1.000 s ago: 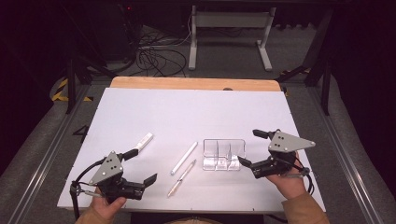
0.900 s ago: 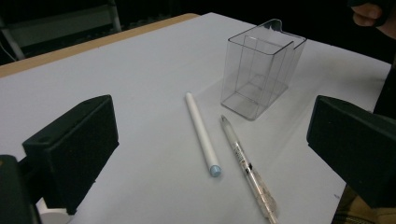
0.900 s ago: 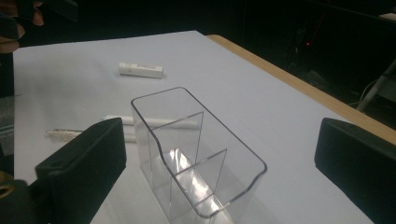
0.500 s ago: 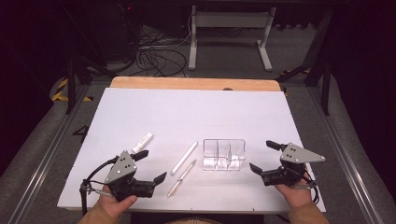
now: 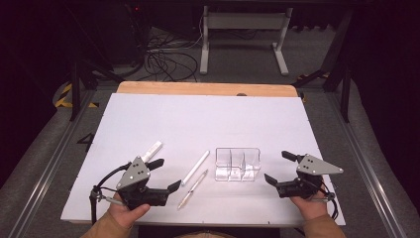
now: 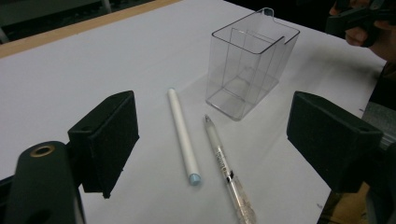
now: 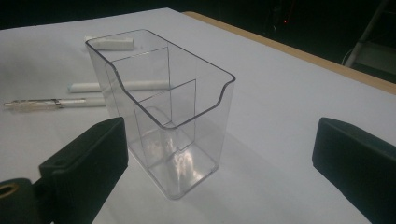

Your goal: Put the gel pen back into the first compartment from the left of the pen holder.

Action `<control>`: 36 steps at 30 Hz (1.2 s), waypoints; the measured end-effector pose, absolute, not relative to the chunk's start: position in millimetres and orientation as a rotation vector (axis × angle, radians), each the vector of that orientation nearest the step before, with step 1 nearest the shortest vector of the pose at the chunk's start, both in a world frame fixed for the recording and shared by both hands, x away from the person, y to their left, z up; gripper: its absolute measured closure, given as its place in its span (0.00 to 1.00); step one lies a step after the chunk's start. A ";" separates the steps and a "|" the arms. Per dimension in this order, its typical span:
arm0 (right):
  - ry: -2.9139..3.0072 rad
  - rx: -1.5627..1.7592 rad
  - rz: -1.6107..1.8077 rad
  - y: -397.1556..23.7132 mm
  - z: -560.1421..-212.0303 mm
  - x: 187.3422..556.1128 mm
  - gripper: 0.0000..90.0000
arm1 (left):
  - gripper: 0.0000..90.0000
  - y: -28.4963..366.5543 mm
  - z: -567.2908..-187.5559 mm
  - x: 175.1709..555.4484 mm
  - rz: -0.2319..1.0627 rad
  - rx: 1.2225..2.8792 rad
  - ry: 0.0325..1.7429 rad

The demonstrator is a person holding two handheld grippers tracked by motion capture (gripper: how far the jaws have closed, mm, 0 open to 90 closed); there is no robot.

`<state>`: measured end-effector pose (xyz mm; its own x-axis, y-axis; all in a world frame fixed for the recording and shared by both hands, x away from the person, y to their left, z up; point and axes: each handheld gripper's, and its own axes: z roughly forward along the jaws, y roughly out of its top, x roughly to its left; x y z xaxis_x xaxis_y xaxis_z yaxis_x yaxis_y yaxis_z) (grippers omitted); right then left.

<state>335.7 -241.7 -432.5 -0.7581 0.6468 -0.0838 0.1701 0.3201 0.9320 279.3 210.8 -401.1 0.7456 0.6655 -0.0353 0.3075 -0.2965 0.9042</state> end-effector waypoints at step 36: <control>2.161 0.705 1.420 -238.3 -436.3 335.2 0.06 | 0.52 163.2 -403.7 306.2 0.293 2.093 0.981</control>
